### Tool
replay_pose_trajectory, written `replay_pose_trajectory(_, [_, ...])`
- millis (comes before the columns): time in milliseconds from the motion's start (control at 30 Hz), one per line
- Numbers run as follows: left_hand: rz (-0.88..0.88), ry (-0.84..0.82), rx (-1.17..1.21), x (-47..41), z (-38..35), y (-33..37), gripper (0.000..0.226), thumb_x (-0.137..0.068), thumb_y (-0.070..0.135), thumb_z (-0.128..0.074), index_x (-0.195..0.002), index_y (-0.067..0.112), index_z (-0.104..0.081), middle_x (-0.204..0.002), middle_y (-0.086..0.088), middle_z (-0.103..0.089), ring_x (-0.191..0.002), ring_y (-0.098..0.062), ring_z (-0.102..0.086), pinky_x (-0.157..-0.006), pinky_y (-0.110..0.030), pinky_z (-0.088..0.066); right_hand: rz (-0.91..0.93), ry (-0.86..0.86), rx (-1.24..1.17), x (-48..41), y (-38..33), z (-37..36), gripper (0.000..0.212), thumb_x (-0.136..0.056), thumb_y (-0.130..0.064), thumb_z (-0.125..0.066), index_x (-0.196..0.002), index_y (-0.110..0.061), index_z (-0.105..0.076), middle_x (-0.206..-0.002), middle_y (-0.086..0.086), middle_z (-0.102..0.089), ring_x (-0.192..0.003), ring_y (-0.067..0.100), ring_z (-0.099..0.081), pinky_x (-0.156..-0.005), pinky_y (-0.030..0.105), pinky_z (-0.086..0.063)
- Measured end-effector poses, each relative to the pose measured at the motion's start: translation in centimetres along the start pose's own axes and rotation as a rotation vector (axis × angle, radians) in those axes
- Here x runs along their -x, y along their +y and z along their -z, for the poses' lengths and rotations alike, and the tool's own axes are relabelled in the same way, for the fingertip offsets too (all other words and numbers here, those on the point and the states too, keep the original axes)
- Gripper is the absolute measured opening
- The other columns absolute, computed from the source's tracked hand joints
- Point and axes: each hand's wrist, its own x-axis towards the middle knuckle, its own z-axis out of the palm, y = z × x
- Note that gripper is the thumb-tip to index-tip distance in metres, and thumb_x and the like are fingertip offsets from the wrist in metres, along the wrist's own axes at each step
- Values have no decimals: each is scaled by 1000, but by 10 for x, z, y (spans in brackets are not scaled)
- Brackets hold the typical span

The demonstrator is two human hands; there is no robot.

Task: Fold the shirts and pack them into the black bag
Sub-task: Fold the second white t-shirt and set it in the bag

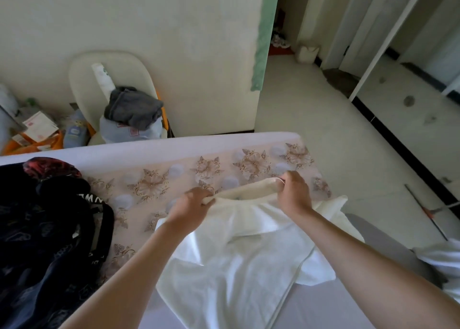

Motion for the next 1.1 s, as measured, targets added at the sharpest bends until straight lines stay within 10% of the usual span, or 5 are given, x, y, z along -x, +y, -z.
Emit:
replay_pose_trajectory(333, [-251, 449, 73, 14, 143, 44, 16, -99, 22, -53, -112, 17, -62, -107, -7, -60, -96, -31, -58, -77, -39, -47, 72, -74, -474, 11, -114, 133, 32, -84, -35, -48, -111, -21, -58, -104, -3, -60, -96, 15, -55, -77, 29, -38])
replay_pose_trajectory(467, [-360, 514, -15, 35, 212, 54, 19, -97, 20, -55, -115, 19, -61, -108, -4, -58, -95, -33, -59, -80, -41, -49, 204, -99, -293, 14, -145, 170, 25, -91, -6, -57, -71, -21, -53, -78, 1, -55, -79, 19, -53, -57, 17, -31])
replay_pose_trajectory(767, [-303, 843, -142, 97, 358, 82, 37, -98, 45, -51, -88, 10, -56, -85, -10, -59, -80, -38, -61, -59, -37, -41, 230, 141, -625, 54, -254, 282, 32, -84, -30, -77, -70, -20, -49, -66, -5, -54, -59, 9, -48, -51, 22, -33])
replay_pose_trajectory(1100, [-314, 863, -559, 177, 446, 89, 25, -81, 38, -26, -90, 22, -43, -92, -12, -69, -85, -38, -64, -62, -35, -36, 400, 166, -282, 85, -316, 382, 46, -79, -51, -63, -55, -19, -40, -50, -11, -40, -47, 11, -41, -56, 31, -29])
